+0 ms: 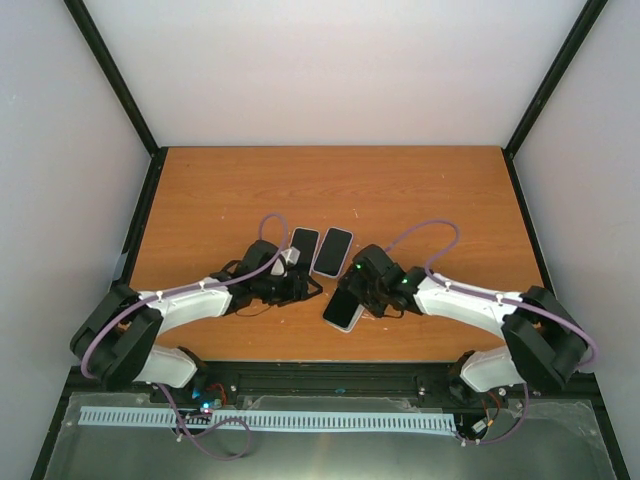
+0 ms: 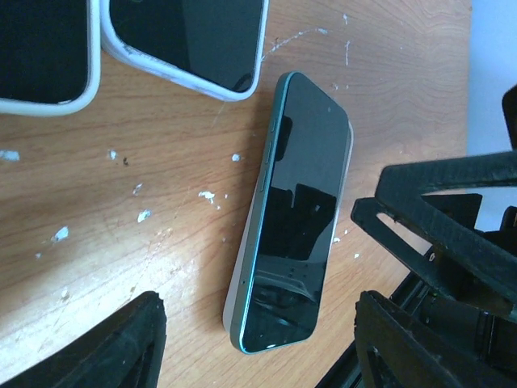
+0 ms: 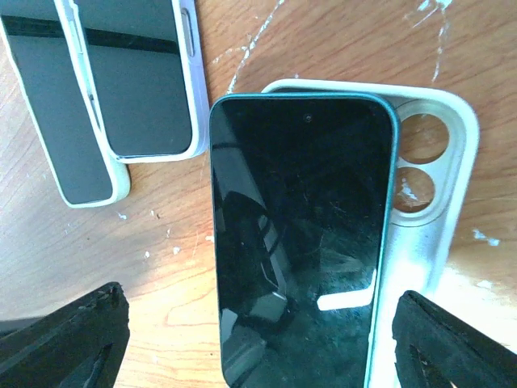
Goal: Put the phone into the phone case
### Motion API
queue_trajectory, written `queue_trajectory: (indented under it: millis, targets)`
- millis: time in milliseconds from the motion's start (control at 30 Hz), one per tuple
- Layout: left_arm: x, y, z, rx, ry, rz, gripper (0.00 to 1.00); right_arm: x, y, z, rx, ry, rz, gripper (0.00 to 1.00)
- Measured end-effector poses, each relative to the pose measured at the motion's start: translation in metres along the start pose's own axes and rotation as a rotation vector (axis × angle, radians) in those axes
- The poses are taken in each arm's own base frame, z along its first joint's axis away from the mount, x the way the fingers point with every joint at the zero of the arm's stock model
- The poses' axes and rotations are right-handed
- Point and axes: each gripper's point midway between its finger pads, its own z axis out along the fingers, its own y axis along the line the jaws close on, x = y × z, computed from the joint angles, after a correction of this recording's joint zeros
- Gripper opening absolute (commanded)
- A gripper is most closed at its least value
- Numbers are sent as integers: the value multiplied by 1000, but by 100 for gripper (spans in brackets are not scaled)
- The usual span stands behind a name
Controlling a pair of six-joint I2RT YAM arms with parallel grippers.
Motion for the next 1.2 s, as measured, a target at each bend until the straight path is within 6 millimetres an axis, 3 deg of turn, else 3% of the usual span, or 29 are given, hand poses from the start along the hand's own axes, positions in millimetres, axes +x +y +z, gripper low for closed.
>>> queue_trajectory:
  millis: [200,433,667,967,1200]
  targets:
    - [-8,-5,4,3,-3,30,56,-6,-9,-14,-32,-57,-58,79]
    - [-18,-6,15,-1,-4,73,52,-17,-22,-23,-77,-122,-146,62]
    - [-18,-1,24,-2,11,84,49,-23,-45,-15,-108,-135,-168,55]
    - [-15,-3,35,15,34,90,46,-22,-37,0,-162,-96,-200,53]
    - [-8,-6,43,11,59,93,44,-18,-44,11,-135,-69,-234,44]
